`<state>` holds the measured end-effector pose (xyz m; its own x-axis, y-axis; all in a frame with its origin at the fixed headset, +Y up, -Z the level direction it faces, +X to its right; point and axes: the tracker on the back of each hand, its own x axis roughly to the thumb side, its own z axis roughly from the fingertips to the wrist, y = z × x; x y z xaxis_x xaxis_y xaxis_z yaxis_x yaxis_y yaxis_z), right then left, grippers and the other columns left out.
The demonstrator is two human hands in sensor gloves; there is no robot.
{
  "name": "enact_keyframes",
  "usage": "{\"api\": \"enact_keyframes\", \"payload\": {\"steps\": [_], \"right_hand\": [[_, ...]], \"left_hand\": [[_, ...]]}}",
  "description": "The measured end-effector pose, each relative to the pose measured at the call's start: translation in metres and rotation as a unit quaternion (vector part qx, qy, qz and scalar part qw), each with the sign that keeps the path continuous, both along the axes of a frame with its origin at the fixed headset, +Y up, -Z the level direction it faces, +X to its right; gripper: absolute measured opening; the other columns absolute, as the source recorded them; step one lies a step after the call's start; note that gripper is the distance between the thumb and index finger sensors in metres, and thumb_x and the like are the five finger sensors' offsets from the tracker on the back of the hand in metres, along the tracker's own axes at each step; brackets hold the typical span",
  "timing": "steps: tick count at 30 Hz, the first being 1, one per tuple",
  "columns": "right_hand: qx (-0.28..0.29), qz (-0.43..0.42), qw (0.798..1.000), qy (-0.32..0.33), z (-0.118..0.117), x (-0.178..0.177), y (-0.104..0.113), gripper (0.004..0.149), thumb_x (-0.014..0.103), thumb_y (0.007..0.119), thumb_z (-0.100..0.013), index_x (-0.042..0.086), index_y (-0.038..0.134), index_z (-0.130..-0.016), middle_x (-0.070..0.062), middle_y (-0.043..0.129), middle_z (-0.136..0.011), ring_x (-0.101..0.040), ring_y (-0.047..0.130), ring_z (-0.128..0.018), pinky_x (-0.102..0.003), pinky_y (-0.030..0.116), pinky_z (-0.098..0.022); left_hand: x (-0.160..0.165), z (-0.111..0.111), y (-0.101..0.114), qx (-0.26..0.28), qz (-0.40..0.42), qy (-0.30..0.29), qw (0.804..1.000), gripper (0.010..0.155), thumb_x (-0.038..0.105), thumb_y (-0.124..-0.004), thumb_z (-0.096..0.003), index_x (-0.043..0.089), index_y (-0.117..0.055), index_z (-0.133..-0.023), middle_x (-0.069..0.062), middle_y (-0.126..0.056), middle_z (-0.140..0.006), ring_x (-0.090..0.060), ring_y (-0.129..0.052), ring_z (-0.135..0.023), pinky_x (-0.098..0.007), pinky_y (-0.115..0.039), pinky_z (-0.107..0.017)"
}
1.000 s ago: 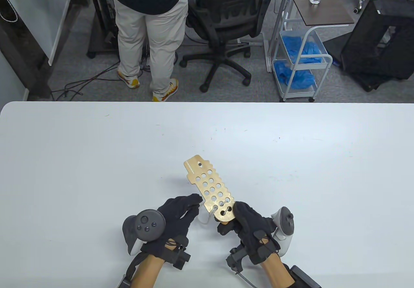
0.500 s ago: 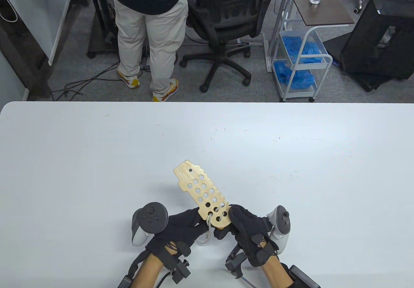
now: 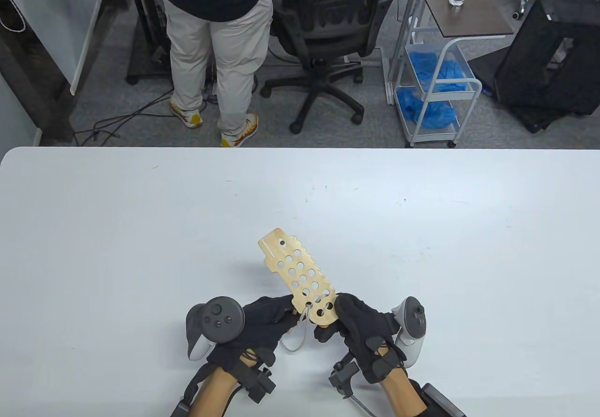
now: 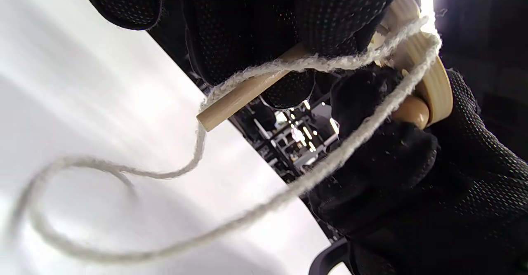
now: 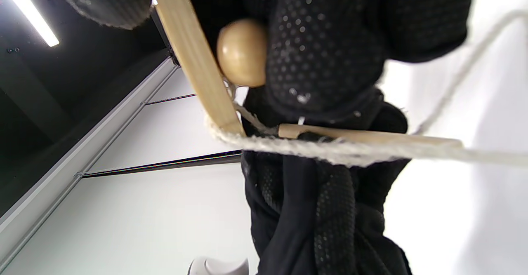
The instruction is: Remove rope from all holes on crocodile lacing toy
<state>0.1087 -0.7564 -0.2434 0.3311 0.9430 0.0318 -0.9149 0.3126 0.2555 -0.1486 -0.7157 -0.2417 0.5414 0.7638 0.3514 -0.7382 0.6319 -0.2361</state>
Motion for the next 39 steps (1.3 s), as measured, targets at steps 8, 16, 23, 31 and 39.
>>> {"api": "enact_keyframes", "payload": {"steps": [8, 16, 23, 31, 39], "right_hand": [[-0.002, 0.020, 1.000, -0.012, -0.001, 0.003, -0.001, 0.052, 0.043, 0.075, -0.047, -0.001, 0.083, -0.074, -0.028, 0.092, -0.068, -0.034, 0.100, -0.035, -0.059, 0.080, -0.036], [-0.010, 0.036, 0.999, -0.026, -0.001, 0.006, -0.002, 0.052, 0.042, 0.076, -0.047, -0.002, 0.083, -0.074, -0.028, 0.092, -0.067, -0.034, 0.100, -0.034, -0.060, 0.080, -0.036], [-0.020, 0.039, 0.998, -0.044, -0.001, 0.010, -0.004, 0.052, 0.042, 0.076, -0.047, -0.002, 0.083, -0.073, -0.029, 0.092, -0.067, -0.034, 0.100, -0.034, -0.060, 0.080, -0.035], [-0.030, 0.039, 0.997, -0.065, -0.003, 0.019, -0.005, 0.052, 0.042, 0.076, -0.047, -0.002, 0.083, -0.073, -0.029, 0.092, -0.067, -0.034, 0.100, -0.034, -0.059, 0.080, -0.035], [-0.040, 0.031, 0.995, -0.088, -0.006, 0.029, -0.007, 0.052, 0.042, 0.076, -0.047, -0.002, 0.083, -0.073, -0.029, 0.092, -0.067, -0.034, 0.100, -0.034, -0.060, 0.080, -0.035]], "left_hand": [[-0.012, 0.000, 0.003, 0.012, 0.009, 0.068, 0.998, 0.046, 0.034, -0.082, -0.0491, 0.041, -0.083, -0.094, 0.002, -0.096, -0.094, -0.024, -0.090, -0.085, -0.063, -0.067, -0.068], [-0.022, -0.001, 0.004, 0.020, 0.013, 0.108, 0.994, 0.044, 0.035, -0.082, -0.0493, 0.043, -0.084, -0.093, 0.000, -0.089, -0.099, -0.024, -0.086, -0.087, -0.063, -0.066, -0.069], [-0.030, -0.004, 0.003, 0.016, 0.019, 0.128, 0.991, 0.044, 0.035, -0.082, -0.0493, 0.043, -0.084, -0.093, 0.001, -0.089, -0.098, -0.024, -0.086, -0.087, -0.063, -0.066, -0.069], [-0.038, -0.005, 0.003, 0.025, 0.013, 0.148, 0.989, 0.044, 0.035, -0.082, -0.0492, 0.043, -0.084, -0.093, 0.000, -0.089, -0.098, -0.024, -0.086, -0.087, -0.063, -0.066, -0.069], [-0.046, -0.006, 0.003, 0.031, 0.013, 0.169, 0.985, 0.044, 0.034, -0.082, -0.0490, 0.043, -0.084, -0.092, 0.000, -0.089, -0.098, -0.024, -0.086, -0.087, -0.063, -0.066, -0.070]]}}
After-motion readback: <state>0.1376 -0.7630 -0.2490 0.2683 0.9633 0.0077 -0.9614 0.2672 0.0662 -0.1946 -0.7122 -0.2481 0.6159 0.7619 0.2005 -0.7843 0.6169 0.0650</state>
